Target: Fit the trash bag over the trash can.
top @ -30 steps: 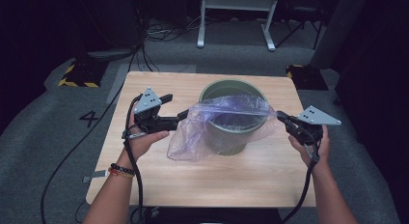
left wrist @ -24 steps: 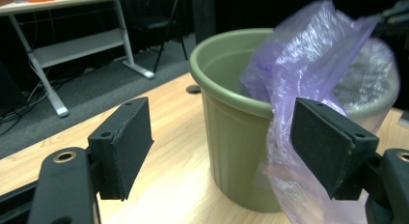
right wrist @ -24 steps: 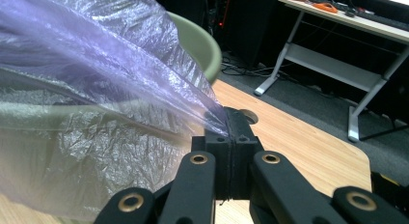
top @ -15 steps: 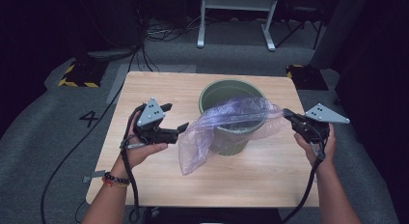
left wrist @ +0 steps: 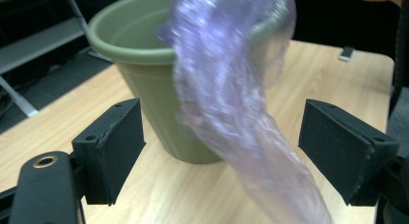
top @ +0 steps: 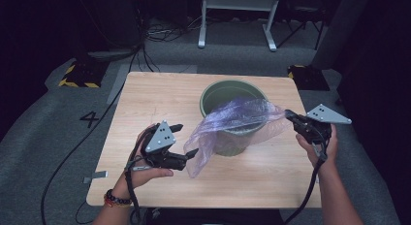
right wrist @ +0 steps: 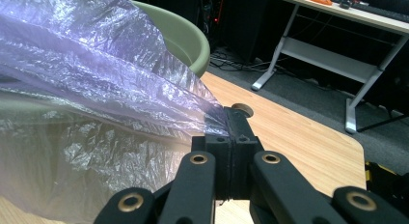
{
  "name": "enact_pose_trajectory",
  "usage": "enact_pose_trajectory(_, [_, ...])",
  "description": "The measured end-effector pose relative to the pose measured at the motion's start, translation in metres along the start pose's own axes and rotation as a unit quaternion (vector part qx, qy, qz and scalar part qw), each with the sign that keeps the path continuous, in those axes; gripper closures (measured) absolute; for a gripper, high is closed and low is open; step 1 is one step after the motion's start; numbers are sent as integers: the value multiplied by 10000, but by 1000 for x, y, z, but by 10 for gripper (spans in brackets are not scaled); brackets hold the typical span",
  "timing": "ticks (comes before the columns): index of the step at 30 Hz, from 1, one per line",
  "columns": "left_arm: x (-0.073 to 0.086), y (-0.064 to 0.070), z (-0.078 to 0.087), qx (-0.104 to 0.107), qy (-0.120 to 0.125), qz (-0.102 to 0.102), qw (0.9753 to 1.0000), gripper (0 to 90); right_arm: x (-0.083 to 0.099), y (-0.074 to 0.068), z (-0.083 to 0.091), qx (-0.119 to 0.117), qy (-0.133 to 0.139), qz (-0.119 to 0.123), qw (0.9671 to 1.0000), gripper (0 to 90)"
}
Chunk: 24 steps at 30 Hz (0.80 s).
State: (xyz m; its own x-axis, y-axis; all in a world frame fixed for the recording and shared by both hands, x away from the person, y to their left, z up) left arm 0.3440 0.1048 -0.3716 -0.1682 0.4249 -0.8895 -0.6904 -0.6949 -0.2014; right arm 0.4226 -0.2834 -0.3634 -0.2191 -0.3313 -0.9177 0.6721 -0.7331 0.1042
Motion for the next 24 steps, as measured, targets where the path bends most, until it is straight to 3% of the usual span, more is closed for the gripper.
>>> enact_pose_trajectory(3, [5, -2, -15, -367, -256, -134, 9989, 279, -1, -2, 0, -13, 12, 23, 10000, 900])
enact_pose_trajectory(6, [8, -17, -27, -604, -391, -126, 9973, 520, -1, -2, 0, -24, 3, 24, 10000, 900])
enact_pose_trajectory(8, [7, -30, -32, -762, -377, -167, 9962, 663, -2, -1, 0, -11, -1, 29, 10000, 900])
enact_pose_trajectory(11, [1, -48, -35, -788, -239, -98, 9966, 830, -4, 2, -1, 24, -33, 46, 10000, 900])
enact_pose_trajectory(13, [-4, -54, -39, -795, -190, -185, 9965, 881, -5, 3, -3, 36, -91, 78, 9999, 898])
enact_pose_trajectory(17, [-15, -67, -52, -988, -94, -219, 9948, 894, -5, 9, -12, 76, -231, 66, 9997, 894])
enact_pose_trajectory(24, [-28, -87, -75, -1112, 129, 110, 9937, 894, -3, 24, -30, 50, -342, -225, 9991, 892])
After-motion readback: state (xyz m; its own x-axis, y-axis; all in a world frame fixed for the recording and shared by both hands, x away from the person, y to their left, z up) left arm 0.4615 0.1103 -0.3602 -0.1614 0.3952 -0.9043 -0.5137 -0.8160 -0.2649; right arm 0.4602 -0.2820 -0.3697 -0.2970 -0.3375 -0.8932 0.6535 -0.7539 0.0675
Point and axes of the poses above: each handheld gripper's, and its own axes: z roughly backward along the jaws, x roughly out of its underside, y roughly to its right, the point moved 4 cm from there along -z, roughly forward along the jaws, and after that the axes turned 11 degrees about -x, right-handed, at the moved point
